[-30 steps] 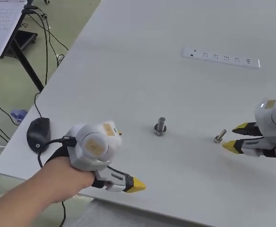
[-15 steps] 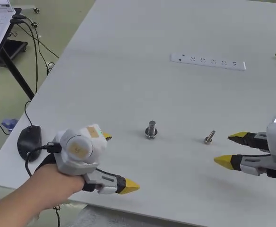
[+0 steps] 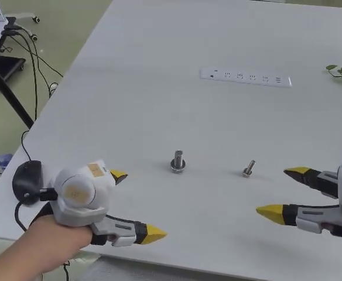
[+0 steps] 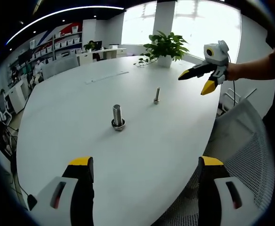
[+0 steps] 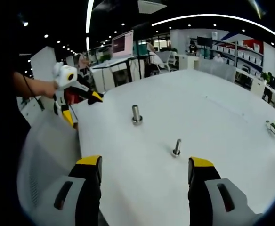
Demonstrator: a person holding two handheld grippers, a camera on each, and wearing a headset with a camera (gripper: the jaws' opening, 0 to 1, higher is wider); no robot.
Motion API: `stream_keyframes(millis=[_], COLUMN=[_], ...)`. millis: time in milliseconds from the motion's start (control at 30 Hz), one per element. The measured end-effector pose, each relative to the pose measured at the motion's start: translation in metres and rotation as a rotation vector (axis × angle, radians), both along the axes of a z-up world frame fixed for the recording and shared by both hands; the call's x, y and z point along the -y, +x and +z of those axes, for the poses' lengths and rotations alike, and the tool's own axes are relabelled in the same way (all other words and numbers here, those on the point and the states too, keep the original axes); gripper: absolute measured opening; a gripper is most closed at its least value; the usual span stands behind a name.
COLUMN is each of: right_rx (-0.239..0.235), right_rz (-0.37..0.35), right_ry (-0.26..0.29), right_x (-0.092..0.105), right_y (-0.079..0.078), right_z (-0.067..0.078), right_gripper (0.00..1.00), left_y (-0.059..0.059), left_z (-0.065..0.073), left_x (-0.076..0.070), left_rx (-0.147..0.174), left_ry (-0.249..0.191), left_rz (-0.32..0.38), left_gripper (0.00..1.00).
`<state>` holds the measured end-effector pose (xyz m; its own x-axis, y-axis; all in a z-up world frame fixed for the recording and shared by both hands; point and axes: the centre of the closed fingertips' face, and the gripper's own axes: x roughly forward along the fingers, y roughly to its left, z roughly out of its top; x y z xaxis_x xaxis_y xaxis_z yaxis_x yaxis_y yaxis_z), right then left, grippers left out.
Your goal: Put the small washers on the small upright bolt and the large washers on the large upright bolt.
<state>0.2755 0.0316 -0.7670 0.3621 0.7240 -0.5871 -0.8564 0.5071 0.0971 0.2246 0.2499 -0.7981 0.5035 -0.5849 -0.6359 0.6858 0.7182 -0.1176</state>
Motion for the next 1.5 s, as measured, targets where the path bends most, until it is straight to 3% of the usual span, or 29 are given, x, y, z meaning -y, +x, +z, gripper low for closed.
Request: stream_keyframes(millis=[300, 567, 767, 1000, 1300, 1500], right_rx=[-0.013, -0.025, -0.048, -0.076, -0.096, -0.1], right_rz=[-0.015, -0.037, -0.03, -0.032, -0.034, -0.029], right_ry=[0.034, 0.07, 0.07, 0.047, 0.051, 0.045], right_x=[0.003, 0.013, 0.018, 0.025, 0.025, 0.025], right_y=[-0.023, -0.032, -0.042, -0.048, -0.055, -0.056], right_z=[-0.006, -0.014, -0.021, -0.033, -0.037, -0.039], right_gripper=[0.87, 0.99, 1.0, 1.0, 1.0, 1.0], left_y=[-0.006, -0.013, -0.017, -0.023, -0.025, -0.024], left_z=[0.0, 0.0, -0.001, -0.005, -0.008, -0.009], left_x=[-0.007, -0.008, -0.012, -0.014, -0.014, -0.015], left_rx=[-0.007, -0.014, -0.007, -0.024, -0.036, -0.027], left_ry=[-0.033, -0.047, -0.038, -0.044, -0.049, -0.041], left_rz=[0.035, 0.049, 0.063, 0.071, 0.07, 0.06], left_gripper=[0.92, 0.93, 0.97, 0.98, 0.99, 0.99])
